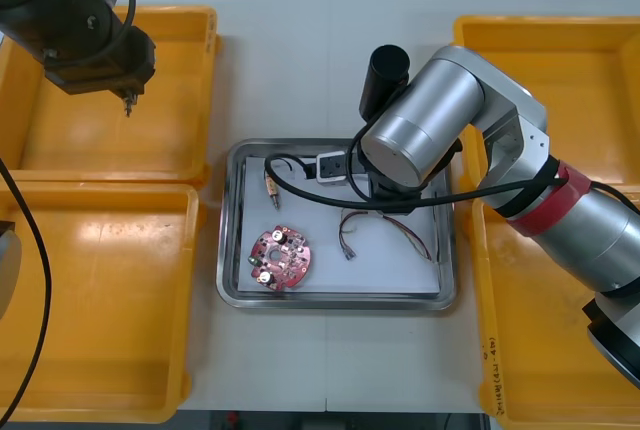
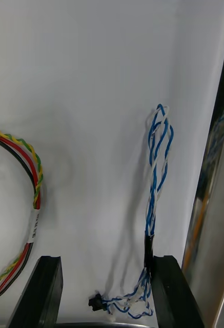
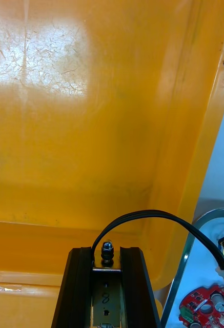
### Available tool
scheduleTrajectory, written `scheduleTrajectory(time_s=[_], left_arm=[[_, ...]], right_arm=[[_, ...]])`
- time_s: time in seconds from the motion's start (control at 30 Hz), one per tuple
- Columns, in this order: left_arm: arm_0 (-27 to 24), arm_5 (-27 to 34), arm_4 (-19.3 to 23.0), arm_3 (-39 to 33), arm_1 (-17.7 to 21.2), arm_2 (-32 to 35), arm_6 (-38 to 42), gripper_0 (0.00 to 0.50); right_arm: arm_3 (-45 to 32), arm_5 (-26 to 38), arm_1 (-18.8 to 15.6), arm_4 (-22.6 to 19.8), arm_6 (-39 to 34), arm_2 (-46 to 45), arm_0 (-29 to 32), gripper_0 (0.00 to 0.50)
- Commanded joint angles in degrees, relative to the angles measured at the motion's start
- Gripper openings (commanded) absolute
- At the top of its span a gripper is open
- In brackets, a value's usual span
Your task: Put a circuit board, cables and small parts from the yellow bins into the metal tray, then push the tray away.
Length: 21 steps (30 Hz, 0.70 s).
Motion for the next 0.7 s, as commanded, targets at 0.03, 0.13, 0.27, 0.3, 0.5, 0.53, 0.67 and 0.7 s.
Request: scheduleTrajectory(time_s=[0.03, 0.13, 0.27, 0.3, 0.5, 0.53, 0.67, 0.7], left_arm=[[-1.37, 0.49, 0.49, -2.15, 2.45, 1.49, -4.73, 0.002], [-1.37, 0.49, 0.58, -2.15, 2.45, 1.49, -4.73, 0.002], [-1.37, 0.49, 0.67, -2.15, 2.45, 1.49, -4.73, 0.002], [-1.37, 0.49, 0.67, -2.15, 2.45, 1.49, -4.64, 0.002], [-1.37, 0.49, 0.93, -2.15, 2.45, 1.49, -4.38, 0.002], [-1.37, 0.49, 0.93, -2.15, 2.45, 1.49, -4.29, 0.001], [-1.37, 0.49, 1.19, -2.15, 2.45, 1.4, -4.03, 0.0], [-1.37, 0.49, 1.28, -2.15, 2.45, 1.4, -3.94, 0.002]], right_arm=[[-3.45, 0.03, 0.92, -0.53, -2.25, 0.71, 0.31, 0.5], [-4.16, 0.47, 0.83, -0.44, -2.43, 0.71, 0.31, 0.5], [-4.25, 0.91, 0.92, -0.44, -2.43, 0.71, 0.31, 0.5], [-4.33, 1.08, 0.83, -0.36, -2.43, 0.62, 0.31, 0.5], [-6.44, 3.98, 0.92, 1.22, -2.51, 0.62, 0.31, 0.5], [-7.23, 5.04, 0.92, 2.02, -2.6, 0.53, 0.31, 0.5], [-10.31, 8.82, 0.92, 3.16, -3.13, -0.87, 0.31, 0.5], [-10.84, 9.61, 0.92, 3.07, -3.22, -1.23, 0.31, 0.5]])
